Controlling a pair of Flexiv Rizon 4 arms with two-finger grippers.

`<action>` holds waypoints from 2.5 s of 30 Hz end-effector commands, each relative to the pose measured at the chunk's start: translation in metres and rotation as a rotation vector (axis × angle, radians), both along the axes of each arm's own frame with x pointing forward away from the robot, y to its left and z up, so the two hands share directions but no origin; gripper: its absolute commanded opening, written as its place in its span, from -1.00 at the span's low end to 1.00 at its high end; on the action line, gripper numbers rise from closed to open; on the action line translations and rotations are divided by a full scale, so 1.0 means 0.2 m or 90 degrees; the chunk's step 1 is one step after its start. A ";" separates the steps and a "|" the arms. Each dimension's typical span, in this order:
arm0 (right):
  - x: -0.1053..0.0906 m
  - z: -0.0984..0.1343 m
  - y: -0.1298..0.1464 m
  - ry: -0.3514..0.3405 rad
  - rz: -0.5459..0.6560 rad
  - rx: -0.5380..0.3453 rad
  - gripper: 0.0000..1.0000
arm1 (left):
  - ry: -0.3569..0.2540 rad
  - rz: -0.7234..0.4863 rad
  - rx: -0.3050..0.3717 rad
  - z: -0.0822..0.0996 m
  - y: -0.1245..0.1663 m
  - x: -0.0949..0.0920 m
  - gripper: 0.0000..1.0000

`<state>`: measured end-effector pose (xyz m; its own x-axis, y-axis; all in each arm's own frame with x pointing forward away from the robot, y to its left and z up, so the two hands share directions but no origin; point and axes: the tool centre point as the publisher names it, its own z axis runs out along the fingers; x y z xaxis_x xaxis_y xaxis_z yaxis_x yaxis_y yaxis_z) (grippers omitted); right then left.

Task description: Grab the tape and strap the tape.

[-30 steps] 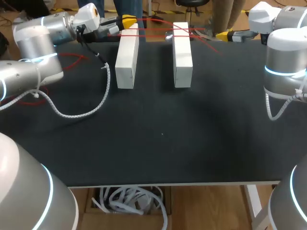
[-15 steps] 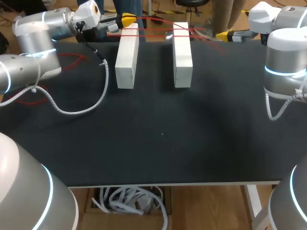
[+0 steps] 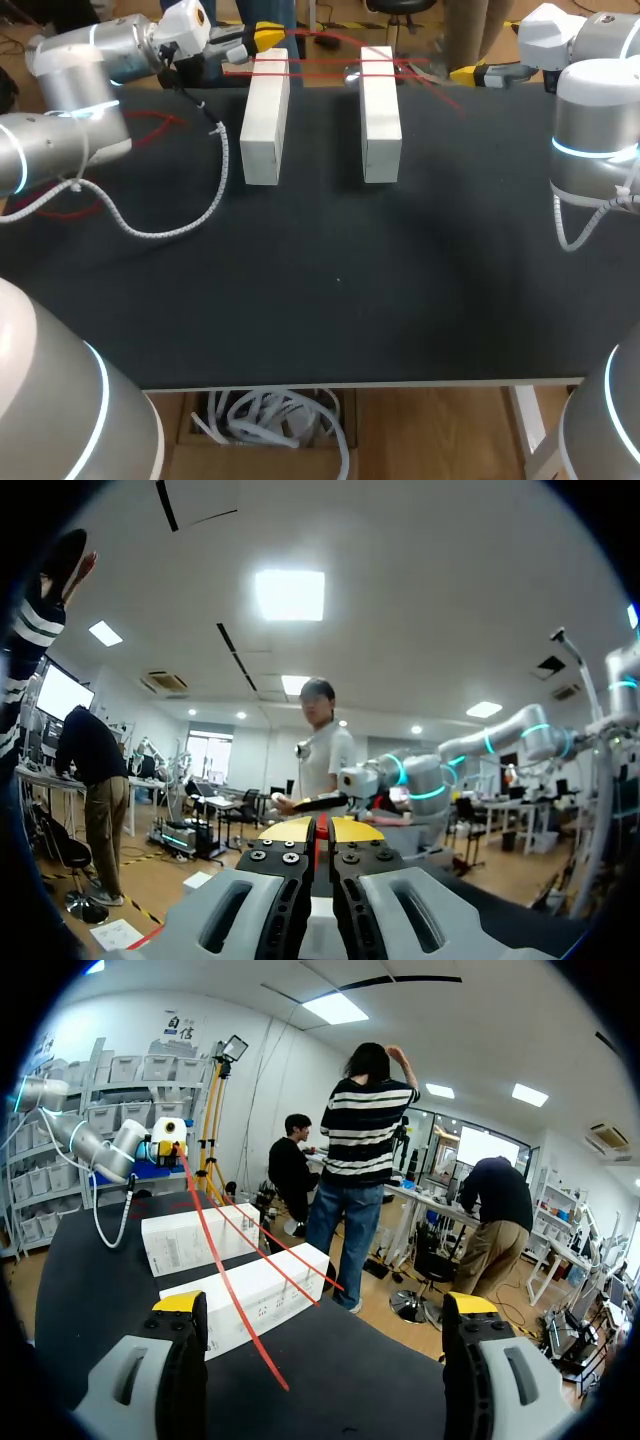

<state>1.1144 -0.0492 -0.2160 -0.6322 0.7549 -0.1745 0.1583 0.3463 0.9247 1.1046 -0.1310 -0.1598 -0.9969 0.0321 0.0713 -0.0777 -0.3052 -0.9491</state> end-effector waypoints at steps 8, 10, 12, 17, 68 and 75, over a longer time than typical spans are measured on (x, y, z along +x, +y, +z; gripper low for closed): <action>0.00 0.00 0.00 0.000 0.000 0.000 1.00 | -0.004 0.030 -0.038 0.03 -0.06 -0.01 -1.00; 0.00 0.00 0.00 0.000 0.000 0.000 1.00 | -0.011 0.022 -0.047 0.04 -0.08 0.00 -1.00; 0.00 0.00 0.00 0.000 0.000 0.000 1.00 | -0.019 0.016 -0.056 0.06 -0.10 0.00 -1.00; 0.00 0.00 0.00 0.000 0.000 0.000 1.00 | -0.030 0.023 -0.064 0.09 -0.15 0.01 -1.00; 0.00 0.00 0.00 0.000 0.000 0.000 1.00 | -0.005 -0.022 -0.090 0.12 -0.28 -0.03 -1.00; 0.00 0.00 0.00 0.000 0.000 0.000 1.00 | 0.008 -0.013 -0.116 0.10 -0.27 -0.03 -1.00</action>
